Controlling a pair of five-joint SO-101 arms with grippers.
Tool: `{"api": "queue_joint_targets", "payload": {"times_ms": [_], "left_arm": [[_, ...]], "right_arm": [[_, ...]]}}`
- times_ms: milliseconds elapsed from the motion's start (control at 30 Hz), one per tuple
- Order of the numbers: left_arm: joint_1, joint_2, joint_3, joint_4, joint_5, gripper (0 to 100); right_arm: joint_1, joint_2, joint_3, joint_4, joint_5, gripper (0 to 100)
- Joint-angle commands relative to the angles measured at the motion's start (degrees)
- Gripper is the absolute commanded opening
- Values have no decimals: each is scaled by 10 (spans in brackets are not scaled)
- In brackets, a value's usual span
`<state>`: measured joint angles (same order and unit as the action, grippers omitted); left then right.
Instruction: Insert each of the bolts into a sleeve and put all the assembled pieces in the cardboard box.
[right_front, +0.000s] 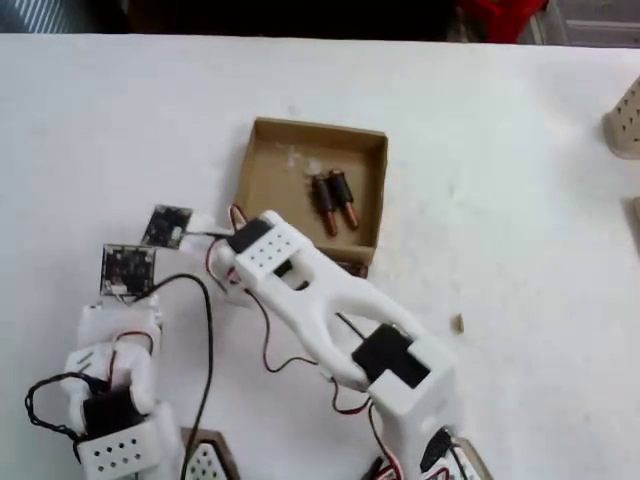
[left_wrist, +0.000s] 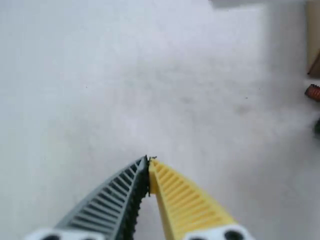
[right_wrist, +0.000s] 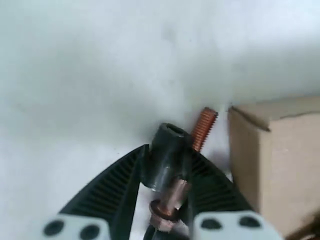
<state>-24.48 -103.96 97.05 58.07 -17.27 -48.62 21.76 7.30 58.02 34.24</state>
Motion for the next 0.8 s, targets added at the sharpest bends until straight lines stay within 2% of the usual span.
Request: {"api": "queue_joint_targets", "payload": {"times_ms": [0,367,467,600,767], "left_arm": [[-4,-7,0,-17,-3,24],[-4,-7,0,-17,-3,24],[-4,-7,0,-17,-3,24],[-4,-7,0,-17,-3,24],[-4,-7,0,-17,-3,24]], "right_arm": [[2,0,3,9,10,22],[2,-76,5,78,5,24],[0,-77,25,74,5,36],[-1,-80,44,74,4,135],[-1,-76,59,35,4,103]]}}
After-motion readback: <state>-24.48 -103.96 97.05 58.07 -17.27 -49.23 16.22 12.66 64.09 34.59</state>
